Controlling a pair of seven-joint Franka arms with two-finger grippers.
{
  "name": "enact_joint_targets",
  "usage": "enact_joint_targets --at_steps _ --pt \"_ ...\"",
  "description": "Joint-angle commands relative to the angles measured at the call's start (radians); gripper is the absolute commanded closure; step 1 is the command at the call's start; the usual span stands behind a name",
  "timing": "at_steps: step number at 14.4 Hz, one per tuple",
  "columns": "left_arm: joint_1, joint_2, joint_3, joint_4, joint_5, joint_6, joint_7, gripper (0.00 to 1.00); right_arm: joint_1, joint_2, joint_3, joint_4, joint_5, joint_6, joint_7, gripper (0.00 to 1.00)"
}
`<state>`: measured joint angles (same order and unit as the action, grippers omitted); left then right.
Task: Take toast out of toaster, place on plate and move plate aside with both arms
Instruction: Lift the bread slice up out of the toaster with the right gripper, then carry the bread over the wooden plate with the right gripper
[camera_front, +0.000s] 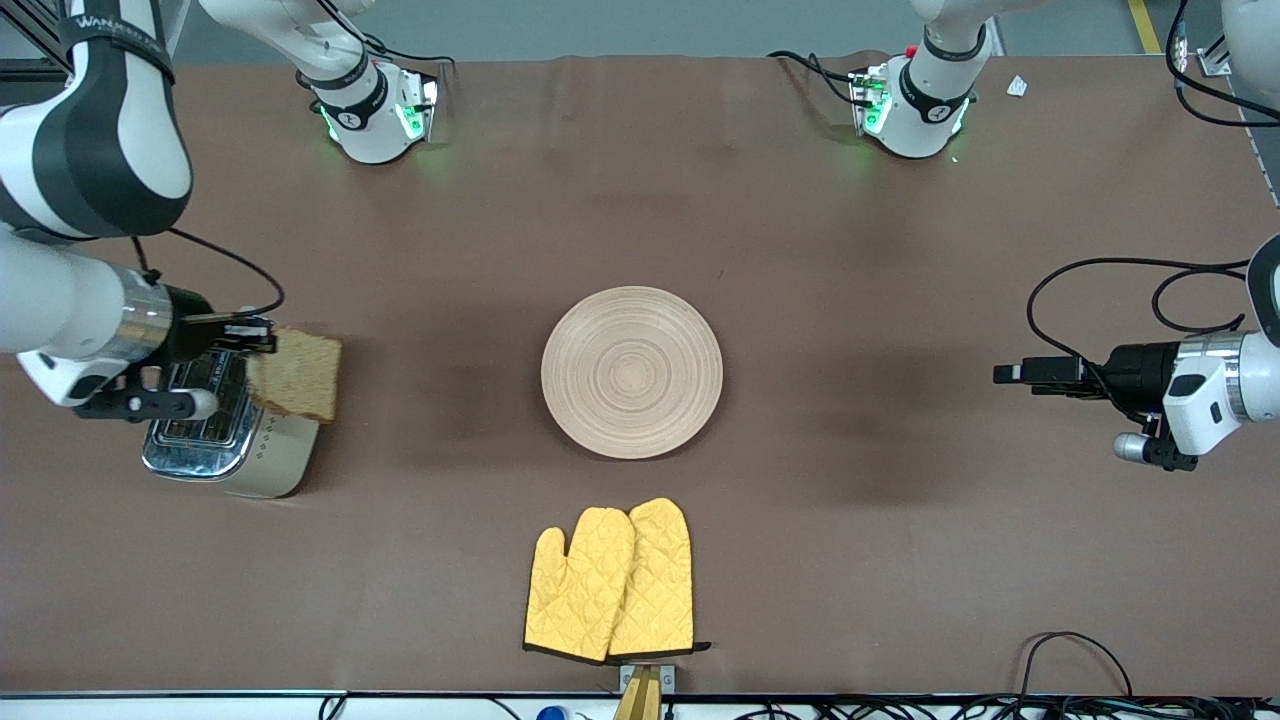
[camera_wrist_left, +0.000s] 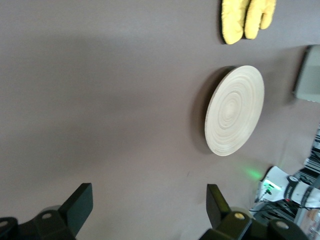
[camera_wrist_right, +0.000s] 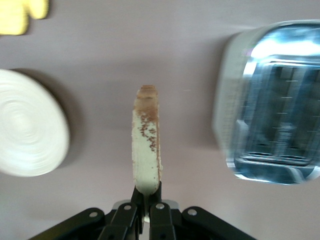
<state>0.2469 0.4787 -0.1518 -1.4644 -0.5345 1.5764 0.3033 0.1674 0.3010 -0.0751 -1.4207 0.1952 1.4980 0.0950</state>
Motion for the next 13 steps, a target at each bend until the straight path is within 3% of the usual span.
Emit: enact_joint_targets --at_steps 1,4,6,10,12,13 --pt "-0.003 0.035 -0.005 0.021 -0.047 0.006 0.090 0.00 0.015 0.004 -0.009 -0.009 0.090 0.036 0.014 0.94" --pt "-0.003 0.084 -0.005 0.019 -0.165 0.036 0.238 0.00 0.076 0.016 -0.008 -0.030 0.128 0.106 0.101 0.94" --pt "-0.008 0.106 -0.006 0.019 -0.191 0.066 0.310 0.00 0.107 0.032 -0.008 -0.081 0.212 0.152 0.158 0.94" --pt "-0.008 0.149 -0.008 -0.014 -0.272 0.099 0.456 0.00 0.153 -0.008 -0.008 -0.349 0.510 0.336 0.175 0.94" --pt "-0.008 0.150 -0.008 -0.051 -0.307 0.116 0.493 0.00 0.197 -0.025 -0.008 -0.411 0.602 0.398 0.175 0.95" --pt "-0.006 0.152 -0.008 -0.062 -0.315 0.120 0.509 0.00 0.231 -0.026 -0.009 -0.415 0.605 0.421 0.175 0.95"
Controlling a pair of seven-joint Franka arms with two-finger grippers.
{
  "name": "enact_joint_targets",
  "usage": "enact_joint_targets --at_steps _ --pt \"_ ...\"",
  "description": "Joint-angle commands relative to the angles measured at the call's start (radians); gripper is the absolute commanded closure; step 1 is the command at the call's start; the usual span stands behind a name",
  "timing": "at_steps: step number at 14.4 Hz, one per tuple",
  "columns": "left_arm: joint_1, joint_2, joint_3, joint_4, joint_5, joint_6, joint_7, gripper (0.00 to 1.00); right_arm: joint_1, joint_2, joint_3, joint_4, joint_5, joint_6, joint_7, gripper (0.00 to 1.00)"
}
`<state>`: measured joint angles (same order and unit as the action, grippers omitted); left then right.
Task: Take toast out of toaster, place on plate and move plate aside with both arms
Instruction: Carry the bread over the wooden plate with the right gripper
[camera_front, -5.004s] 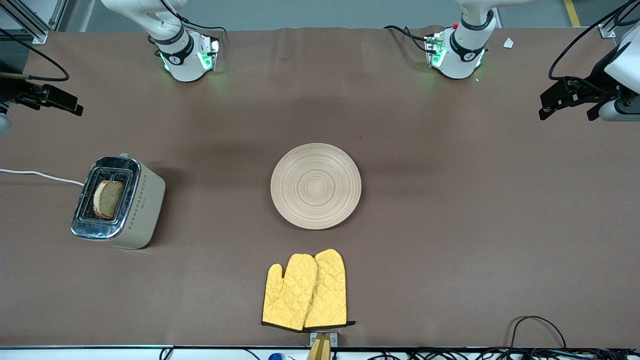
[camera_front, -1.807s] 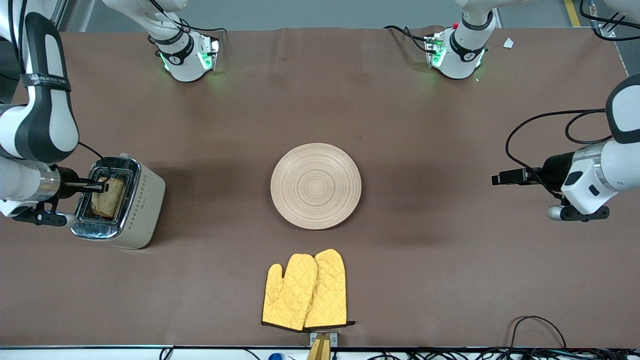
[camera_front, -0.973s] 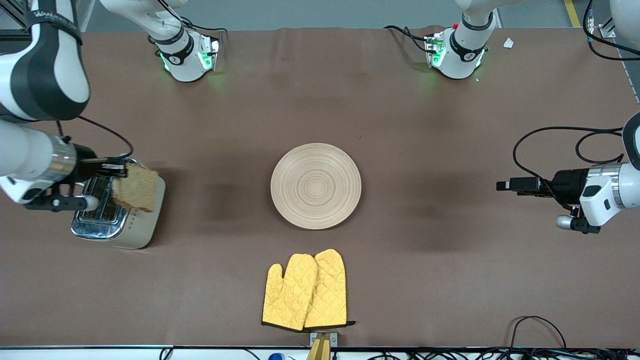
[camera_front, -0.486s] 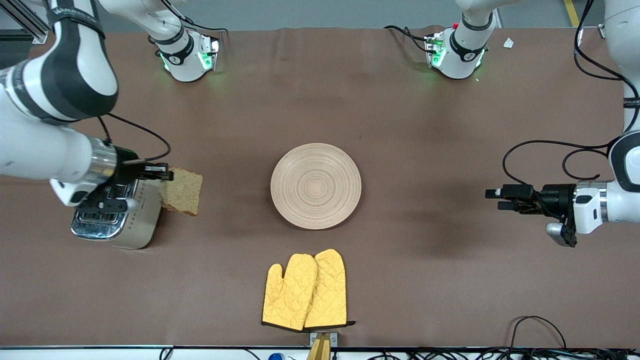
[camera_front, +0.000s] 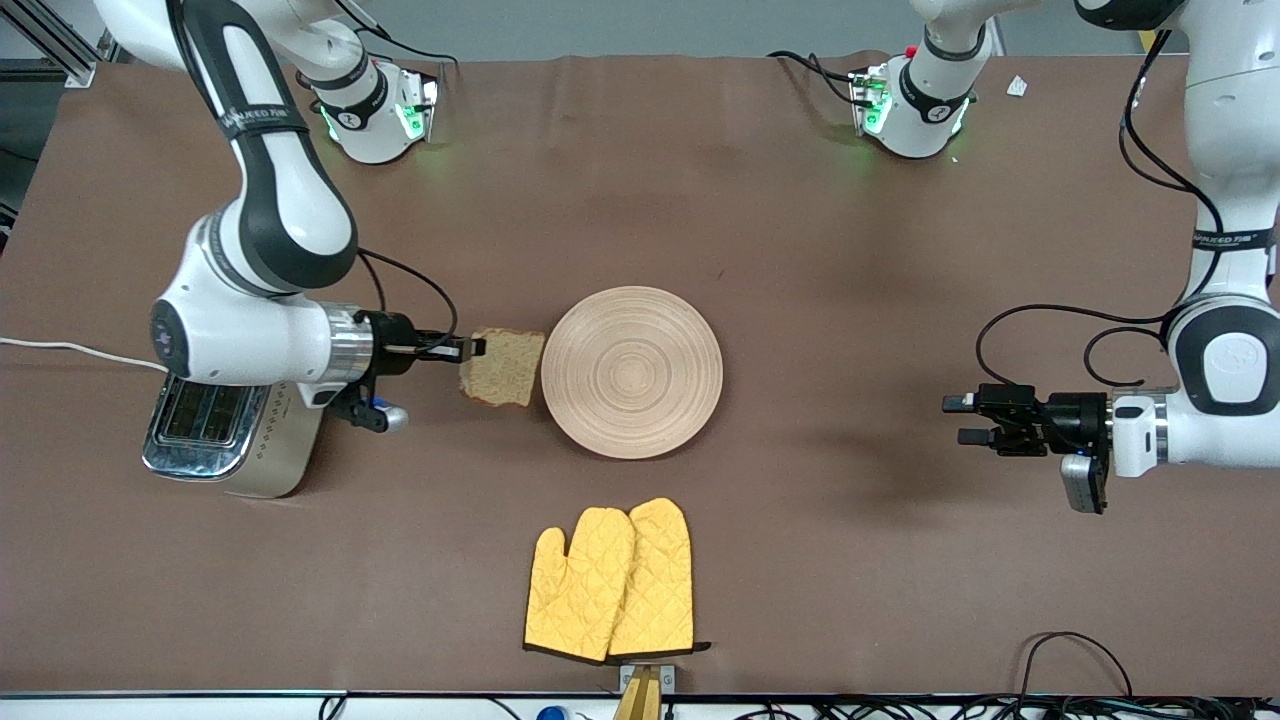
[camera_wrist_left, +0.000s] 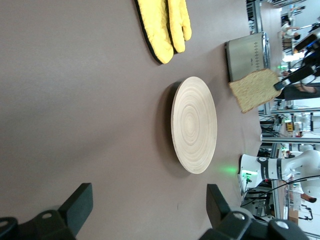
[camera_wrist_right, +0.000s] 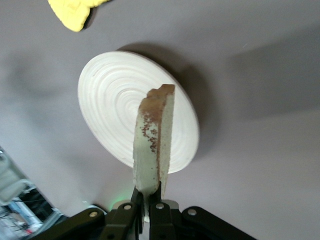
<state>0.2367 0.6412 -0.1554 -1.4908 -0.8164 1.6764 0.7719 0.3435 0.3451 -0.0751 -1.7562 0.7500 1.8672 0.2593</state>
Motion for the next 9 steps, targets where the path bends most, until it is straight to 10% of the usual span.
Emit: enact_joint_targets --at_steps 1,9 --pt "0.006 0.006 -0.004 -0.039 -0.036 0.022 0.068 0.00 0.093 -0.074 -0.009 -0.103 0.057 0.088 0.012 0.95" --pt "0.003 0.043 -0.006 -0.074 -0.079 0.033 0.193 0.01 0.268 -0.057 -0.008 -0.106 0.181 0.216 0.003 0.96"
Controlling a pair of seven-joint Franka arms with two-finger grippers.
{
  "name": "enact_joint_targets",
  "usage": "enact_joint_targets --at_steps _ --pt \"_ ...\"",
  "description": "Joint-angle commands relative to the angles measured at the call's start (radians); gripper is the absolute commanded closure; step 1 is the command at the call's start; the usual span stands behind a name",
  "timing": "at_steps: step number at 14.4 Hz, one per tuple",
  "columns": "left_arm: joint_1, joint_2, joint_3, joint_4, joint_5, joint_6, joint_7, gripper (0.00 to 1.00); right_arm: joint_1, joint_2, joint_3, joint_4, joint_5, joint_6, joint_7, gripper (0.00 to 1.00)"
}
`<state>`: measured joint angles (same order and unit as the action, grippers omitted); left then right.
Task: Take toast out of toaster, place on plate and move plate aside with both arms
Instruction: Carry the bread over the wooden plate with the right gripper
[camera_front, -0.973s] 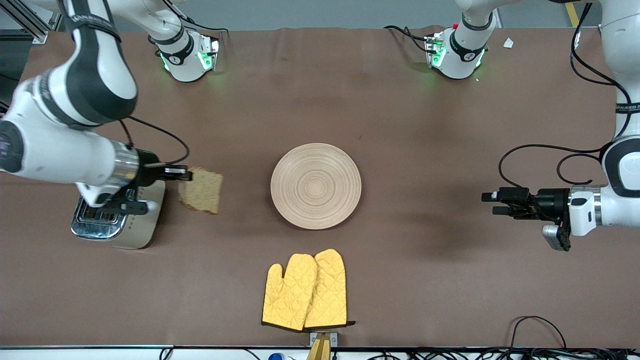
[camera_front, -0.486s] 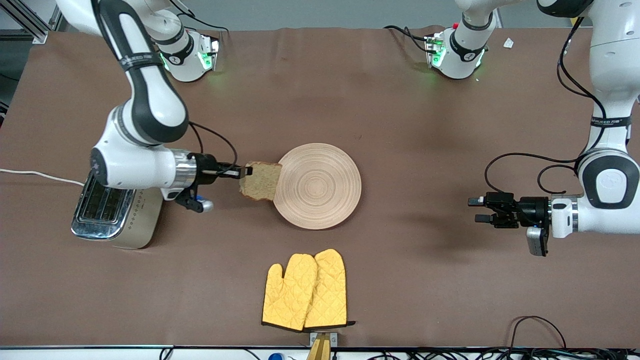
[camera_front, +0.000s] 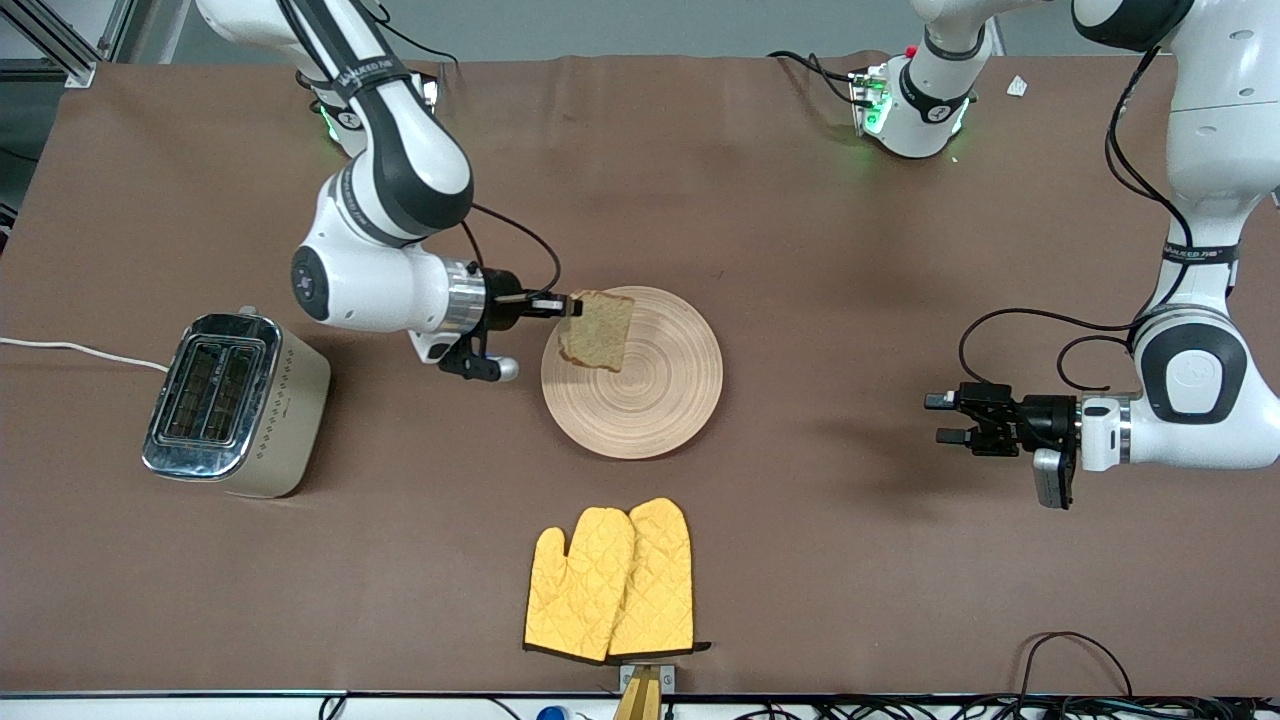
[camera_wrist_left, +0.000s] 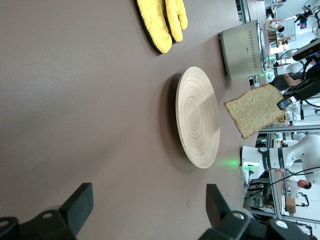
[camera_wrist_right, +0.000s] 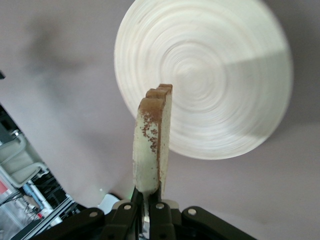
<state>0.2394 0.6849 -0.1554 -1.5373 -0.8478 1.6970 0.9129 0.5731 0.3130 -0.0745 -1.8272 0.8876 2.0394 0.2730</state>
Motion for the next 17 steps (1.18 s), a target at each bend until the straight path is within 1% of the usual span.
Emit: enact_joint_targets --at_steps 1,3,5,7,8,9,11,13,15,17 --pt "-0.011 0.005 -0.006 -0.047 -0.091 0.013 0.094 0.01 0.044 -0.005 -0.007 -0.030 0.048 0.077 -0.011 0.96" --pt "-0.025 0.018 -0.006 -0.082 -0.169 0.018 0.161 0.02 0.077 0.033 -0.008 -0.011 0.117 0.122 -0.035 0.96" --pt "-0.046 0.015 -0.006 -0.113 -0.180 0.050 0.169 0.04 0.096 0.078 -0.008 -0.007 0.197 0.200 -0.115 0.97" --pt "-0.061 0.013 -0.007 -0.133 -0.188 0.058 0.169 0.10 0.094 0.106 -0.008 -0.009 0.260 0.217 -0.233 0.96" --pt "-0.068 0.015 -0.007 -0.141 -0.191 0.062 0.169 0.11 0.087 0.118 -0.008 -0.015 0.272 0.217 -0.282 0.97" --pt "-0.077 0.009 -0.012 -0.162 -0.203 0.094 0.169 0.11 0.087 0.130 -0.008 -0.017 0.280 0.219 -0.308 0.96" --pt "-0.072 0.005 -0.047 -0.207 -0.261 0.142 0.172 0.16 0.087 0.139 -0.010 -0.020 0.281 0.220 -0.324 0.96" --pt "-0.080 0.007 -0.053 -0.225 -0.290 0.179 0.182 0.18 0.087 0.146 -0.013 -0.030 0.281 0.223 -0.342 0.96" --pt "-0.098 0.008 -0.053 -0.242 -0.295 0.217 0.184 0.19 0.061 0.155 -0.013 -0.046 0.280 0.220 -0.394 0.96" --pt "-0.117 0.007 -0.056 -0.267 -0.332 0.250 0.191 0.21 0.042 0.158 -0.013 -0.069 0.280 0.219 -0.422 0.96"
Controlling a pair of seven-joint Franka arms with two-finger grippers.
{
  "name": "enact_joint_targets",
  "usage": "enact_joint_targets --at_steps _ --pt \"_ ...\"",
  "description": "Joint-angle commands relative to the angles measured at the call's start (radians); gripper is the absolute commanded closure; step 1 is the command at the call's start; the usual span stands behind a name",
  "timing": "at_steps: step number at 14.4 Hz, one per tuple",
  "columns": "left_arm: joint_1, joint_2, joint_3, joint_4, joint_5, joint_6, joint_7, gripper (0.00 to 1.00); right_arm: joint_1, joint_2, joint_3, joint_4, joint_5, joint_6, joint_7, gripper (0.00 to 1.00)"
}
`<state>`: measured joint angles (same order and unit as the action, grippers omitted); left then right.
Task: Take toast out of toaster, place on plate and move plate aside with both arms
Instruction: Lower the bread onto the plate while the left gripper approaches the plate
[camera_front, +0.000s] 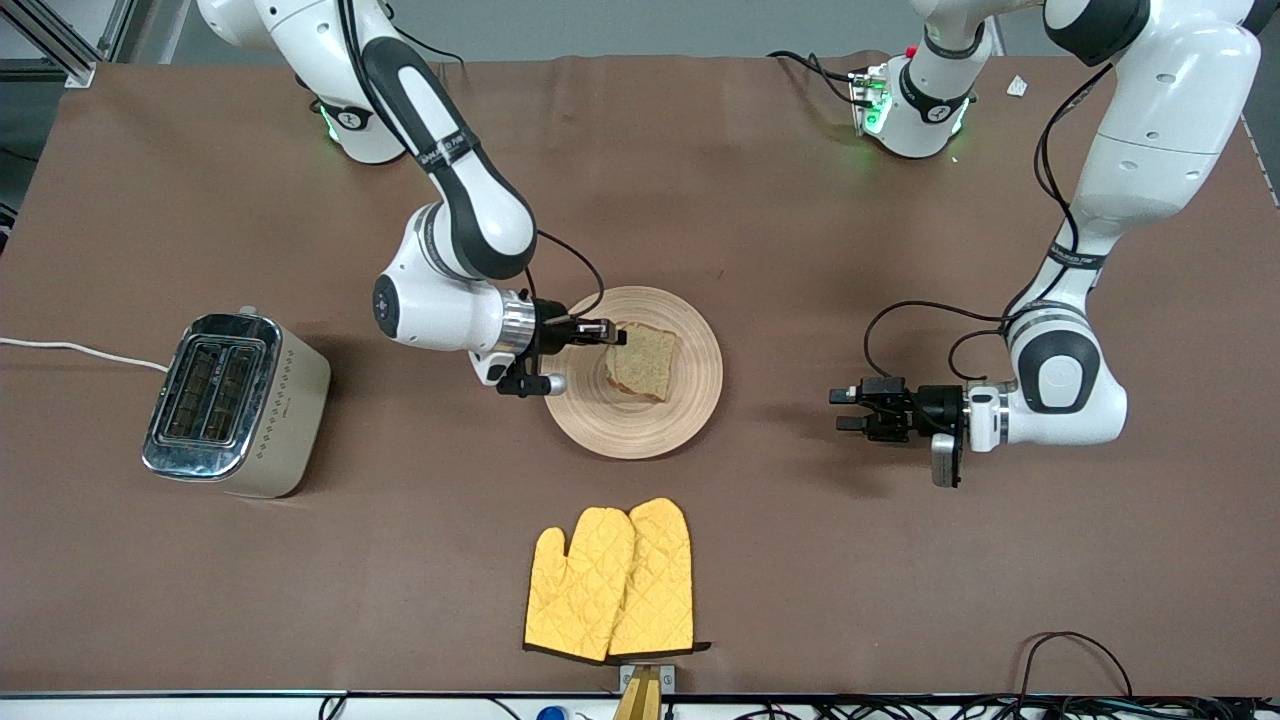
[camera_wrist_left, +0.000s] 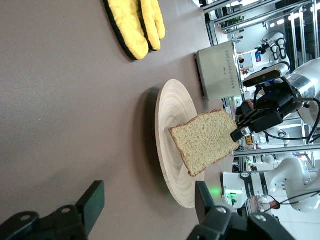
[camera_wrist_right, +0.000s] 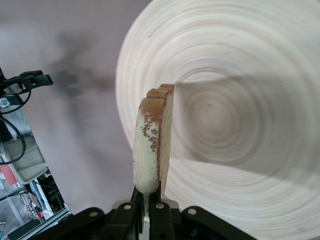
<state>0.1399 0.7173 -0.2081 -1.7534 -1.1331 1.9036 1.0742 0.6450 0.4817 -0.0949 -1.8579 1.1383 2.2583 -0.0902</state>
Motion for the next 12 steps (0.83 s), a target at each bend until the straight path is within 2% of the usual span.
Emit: enact_joint_targets --at_steps 1,12 --pt "-0.023 -0.025 -0.007 -0.060 -0.069 0.057 0.048 0.22 -0.031 -0.005 0.006 -0.044 0.029 0.000 -0.062 0.95" --pt "-0.092 -0.015 -0.010 -0.126 -0.234 0.146 0.147 0.23 -0.084 0.066 0.006 -0.047 0.026 -0.029 -0.077 0.91"
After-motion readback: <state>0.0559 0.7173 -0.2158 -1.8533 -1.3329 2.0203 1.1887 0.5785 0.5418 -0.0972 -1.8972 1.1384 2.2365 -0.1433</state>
